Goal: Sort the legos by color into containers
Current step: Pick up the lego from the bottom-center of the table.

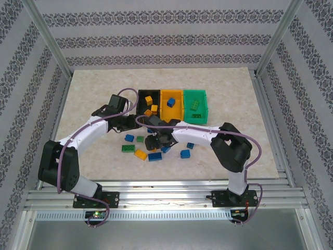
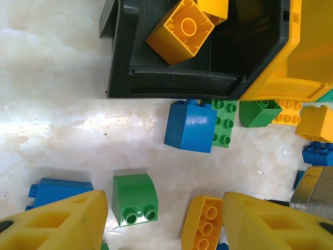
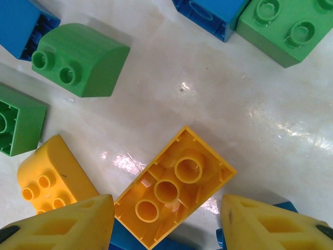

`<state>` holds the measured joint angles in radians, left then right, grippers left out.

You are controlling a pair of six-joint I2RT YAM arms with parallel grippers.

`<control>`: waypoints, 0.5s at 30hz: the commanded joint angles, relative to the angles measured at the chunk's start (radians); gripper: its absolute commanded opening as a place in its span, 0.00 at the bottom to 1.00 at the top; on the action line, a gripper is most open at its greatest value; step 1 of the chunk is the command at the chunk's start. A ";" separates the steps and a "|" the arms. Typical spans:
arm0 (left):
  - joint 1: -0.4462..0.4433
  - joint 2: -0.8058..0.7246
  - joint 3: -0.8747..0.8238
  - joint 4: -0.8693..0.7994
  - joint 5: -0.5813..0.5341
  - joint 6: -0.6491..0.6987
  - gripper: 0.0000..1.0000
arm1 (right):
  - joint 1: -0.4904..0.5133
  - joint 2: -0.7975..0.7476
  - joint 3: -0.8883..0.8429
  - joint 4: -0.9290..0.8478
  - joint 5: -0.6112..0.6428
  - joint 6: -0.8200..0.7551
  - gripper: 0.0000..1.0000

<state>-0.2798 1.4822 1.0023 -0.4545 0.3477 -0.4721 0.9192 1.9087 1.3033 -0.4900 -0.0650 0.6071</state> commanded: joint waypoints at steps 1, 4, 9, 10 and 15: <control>0.008 -0.040 -0.021 0.025 0.007 0.024 0.60 | 0.001 0.035 0.025 -0.063 0.028 0.030 0.57; 0.008 -0.053 -0.035 0.026 0.008 0.027 0.60 | 0.001 0.059 0.038 -0.064 0.016 0.029 0.57; 0.007 -0.066 -0.050 0.018 0.014 0.038 0.60 | 0.015 0.140 0.128 -0.081 -0.020 0.021 0.57; 0.008 -0.070 -0.052 0.016 0.013 0.039 0.60 | 0.019 0.155 0.146 -0.085 -0.021 0.020 0.57; 0.008 -0.102 -0.074 0.015 0.006 0.031 0.60 | 0.024 0.179 0.166 -0.091 -0.013 0.025 0.57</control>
<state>-0.2798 1.4200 0.9447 -0.4549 0.3477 -0.4564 0.9306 2.0674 1.4513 -0.5423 -0.0616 0.6193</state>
